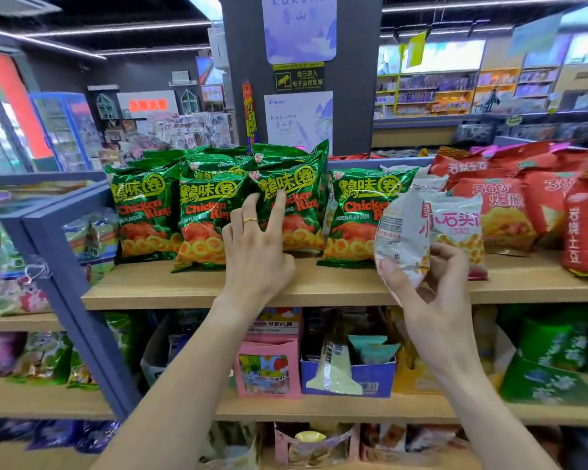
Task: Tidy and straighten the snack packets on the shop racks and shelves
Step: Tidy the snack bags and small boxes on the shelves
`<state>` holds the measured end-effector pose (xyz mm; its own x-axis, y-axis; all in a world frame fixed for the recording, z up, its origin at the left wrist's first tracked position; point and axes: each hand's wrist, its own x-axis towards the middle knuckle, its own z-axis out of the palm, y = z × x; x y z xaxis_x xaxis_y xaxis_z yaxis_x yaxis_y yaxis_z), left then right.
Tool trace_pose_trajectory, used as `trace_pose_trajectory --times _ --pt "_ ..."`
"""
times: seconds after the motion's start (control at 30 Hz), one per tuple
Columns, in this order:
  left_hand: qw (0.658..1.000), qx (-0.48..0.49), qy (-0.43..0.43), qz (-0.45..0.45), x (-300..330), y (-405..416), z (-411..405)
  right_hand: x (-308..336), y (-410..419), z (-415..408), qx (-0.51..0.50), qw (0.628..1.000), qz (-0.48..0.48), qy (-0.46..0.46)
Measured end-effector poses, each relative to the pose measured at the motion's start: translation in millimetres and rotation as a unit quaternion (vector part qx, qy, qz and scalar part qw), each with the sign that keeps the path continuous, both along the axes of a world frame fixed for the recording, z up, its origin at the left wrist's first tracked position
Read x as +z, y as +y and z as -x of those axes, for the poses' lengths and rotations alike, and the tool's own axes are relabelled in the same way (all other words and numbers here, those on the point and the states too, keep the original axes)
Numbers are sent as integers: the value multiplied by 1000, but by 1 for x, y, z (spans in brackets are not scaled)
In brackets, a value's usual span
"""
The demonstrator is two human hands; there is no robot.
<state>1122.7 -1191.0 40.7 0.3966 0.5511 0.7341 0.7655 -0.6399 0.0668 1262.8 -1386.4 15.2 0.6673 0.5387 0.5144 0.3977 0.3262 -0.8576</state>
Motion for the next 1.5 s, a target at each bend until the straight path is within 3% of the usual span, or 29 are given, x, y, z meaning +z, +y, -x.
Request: trace_pose_trajectory --times 0.3,0.5,0.83,1.1,1.3,1.5 --pt "991 -60 -100 -67 2 -40 -29 -4 -13 -3 -9 1000 -8 7" --pt "991 -55 -124 -13 11 -46 -62 -3 -16 -4 -4 1000 0 -3" --pt "998 -54 -43 -4 12 -36 -82 1 -19 -8 -13 1000 9 -13" --pt "967 -153 -197 55 13 -38 -66 4 -16 -8 -10 1000 -19 4" --pt "909 -176 -341 164 23 -38 -31 13 1 4 -53 998 -4 -37" --pt "925 -99 -325 168 16 -45 -9 19 48 16 -166 979 55 -104"
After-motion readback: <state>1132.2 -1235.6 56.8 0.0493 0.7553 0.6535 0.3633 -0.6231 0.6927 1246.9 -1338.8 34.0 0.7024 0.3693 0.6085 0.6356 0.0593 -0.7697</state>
